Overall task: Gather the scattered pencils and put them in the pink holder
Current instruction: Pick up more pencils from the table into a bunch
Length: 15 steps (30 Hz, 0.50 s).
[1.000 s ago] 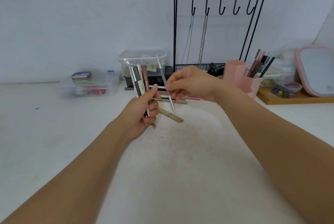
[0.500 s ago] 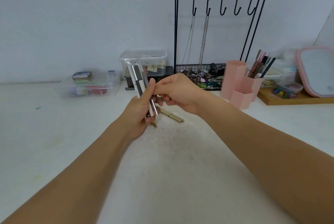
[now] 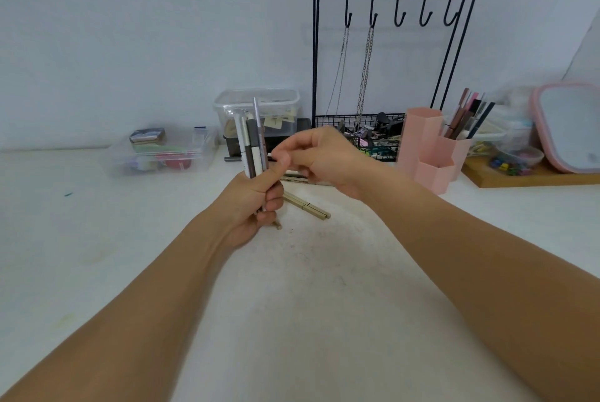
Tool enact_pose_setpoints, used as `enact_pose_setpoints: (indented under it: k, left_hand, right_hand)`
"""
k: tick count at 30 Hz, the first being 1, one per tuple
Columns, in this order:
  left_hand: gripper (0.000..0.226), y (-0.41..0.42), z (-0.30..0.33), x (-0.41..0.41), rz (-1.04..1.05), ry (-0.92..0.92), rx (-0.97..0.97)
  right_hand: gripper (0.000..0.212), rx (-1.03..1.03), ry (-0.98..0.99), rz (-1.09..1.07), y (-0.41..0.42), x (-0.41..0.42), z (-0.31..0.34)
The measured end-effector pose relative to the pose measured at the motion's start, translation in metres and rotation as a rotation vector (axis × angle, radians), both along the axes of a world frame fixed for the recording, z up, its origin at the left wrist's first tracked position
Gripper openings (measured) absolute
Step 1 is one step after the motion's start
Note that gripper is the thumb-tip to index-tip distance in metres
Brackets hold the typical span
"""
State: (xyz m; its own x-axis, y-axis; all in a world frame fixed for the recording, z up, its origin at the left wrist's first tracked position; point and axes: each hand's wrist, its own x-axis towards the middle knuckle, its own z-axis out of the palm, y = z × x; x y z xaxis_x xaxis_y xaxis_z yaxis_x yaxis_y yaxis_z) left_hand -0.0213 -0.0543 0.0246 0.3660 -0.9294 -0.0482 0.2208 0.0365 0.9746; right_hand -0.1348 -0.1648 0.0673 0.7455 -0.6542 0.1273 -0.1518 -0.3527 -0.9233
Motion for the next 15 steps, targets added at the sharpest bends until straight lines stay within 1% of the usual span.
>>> enact_pose_setpoints:
  k: [1, 3, 5, 6, 7, 9, 12, 15]
  left_hand:
    - [0.037, -0.001, 0.0, 0.001, 0.026, 0.003, 0.007]
    - [0.038, -0.002, -0.001, 0.002, 0.069, -0.024, 0.019]
    - [0.034, -0.003, -0.003, 0.001, 0.097, -0.067, 0.012]
    - [0.033, -0.004, -0.003, 0.0, 0.117, -0.084, 0.006]
    - [0.035, -0.004, -0.004, 0.0, 0.142, -0.103, 0.007]
    - [0.042, -0.006, -0.004, 0.0, 0.199, -0.149, 0.024]
    - [0.046, -0.007, -0.004, 0.003, 0.267, -0.158, 0.05]
    - [0.045, -0.008, -0.004, 0.006, 0.296, -0.134, 0.062]
  right_hand:
    - [0.007, -0.056, -0.002, -0.06, -0.007, -0.003, 0.002]
    - [0.007, -0.289, 0.055, -0.167, -0.022, -0.009, 0.002]
    - [0.005, -0.476, 0.201, -0.174, -0.035, -0.017, 0.001]
    - [0.004, -0.516, 0.287, -0.154, -0.04, -0.02, -0.001]
    - [0.005, -0.531, 0.358, -0.135, -0.045, -0.022, -0.004]
    - [0.006, -0.542, 0.431, -0.125, -0.052, -0.023, -0.012]
    - [0.004, -0.589, 0.465, -0.132, -0.054, -0.019, -0.028]
    - [0.004, -0.589, 0.472, -0.122, -0.053, -0.015, -0.036]
